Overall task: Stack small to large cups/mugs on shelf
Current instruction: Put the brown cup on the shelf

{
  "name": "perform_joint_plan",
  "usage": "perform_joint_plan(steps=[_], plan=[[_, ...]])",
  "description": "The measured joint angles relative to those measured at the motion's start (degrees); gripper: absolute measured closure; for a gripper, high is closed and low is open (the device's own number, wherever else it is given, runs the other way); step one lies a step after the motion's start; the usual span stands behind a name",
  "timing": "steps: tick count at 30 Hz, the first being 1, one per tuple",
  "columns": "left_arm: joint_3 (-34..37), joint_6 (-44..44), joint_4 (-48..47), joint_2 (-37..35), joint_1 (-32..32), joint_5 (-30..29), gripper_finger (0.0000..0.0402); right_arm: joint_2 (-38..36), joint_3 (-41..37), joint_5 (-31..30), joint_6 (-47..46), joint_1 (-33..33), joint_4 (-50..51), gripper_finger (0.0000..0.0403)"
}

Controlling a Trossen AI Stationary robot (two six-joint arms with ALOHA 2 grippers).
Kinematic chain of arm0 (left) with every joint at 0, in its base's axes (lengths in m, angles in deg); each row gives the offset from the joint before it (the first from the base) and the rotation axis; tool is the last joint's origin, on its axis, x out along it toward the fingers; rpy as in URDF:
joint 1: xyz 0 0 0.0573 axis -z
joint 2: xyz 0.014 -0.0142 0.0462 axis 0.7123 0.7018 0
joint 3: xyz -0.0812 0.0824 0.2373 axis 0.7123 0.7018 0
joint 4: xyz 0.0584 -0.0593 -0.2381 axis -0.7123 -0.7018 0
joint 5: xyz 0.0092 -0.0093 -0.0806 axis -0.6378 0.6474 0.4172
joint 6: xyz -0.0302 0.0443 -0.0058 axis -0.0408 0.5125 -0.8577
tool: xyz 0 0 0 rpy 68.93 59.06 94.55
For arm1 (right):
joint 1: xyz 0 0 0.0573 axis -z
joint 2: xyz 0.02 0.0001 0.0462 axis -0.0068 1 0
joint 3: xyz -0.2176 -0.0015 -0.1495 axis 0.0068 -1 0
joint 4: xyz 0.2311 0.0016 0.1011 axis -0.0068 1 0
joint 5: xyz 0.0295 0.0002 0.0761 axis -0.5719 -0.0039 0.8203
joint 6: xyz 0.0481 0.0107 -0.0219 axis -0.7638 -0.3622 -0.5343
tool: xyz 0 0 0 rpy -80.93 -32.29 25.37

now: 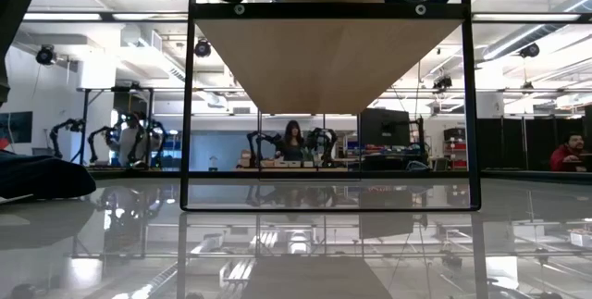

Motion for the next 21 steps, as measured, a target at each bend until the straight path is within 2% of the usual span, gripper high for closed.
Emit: perform_joint_plan(steps=[7,13,21], plan=[[3.0,0.4,-0.9,0.3,-0.1,-0.6,0.0287,-0.1,0.0,-0.3,-1.7,1.9,-0.8,0.0394],[4.2,0.5,-0.9,0.2,-0.1,-1.1,0.0287,-0.1,0.0,-0.2,-1.7,2.2,-5.4,0.0394],[5.6,0.5,-1.0,0.2,-0.1,-1.1,0.0287,-0.1,0.0,1.7,-1.2,2.2,-6.3,0.0394]])
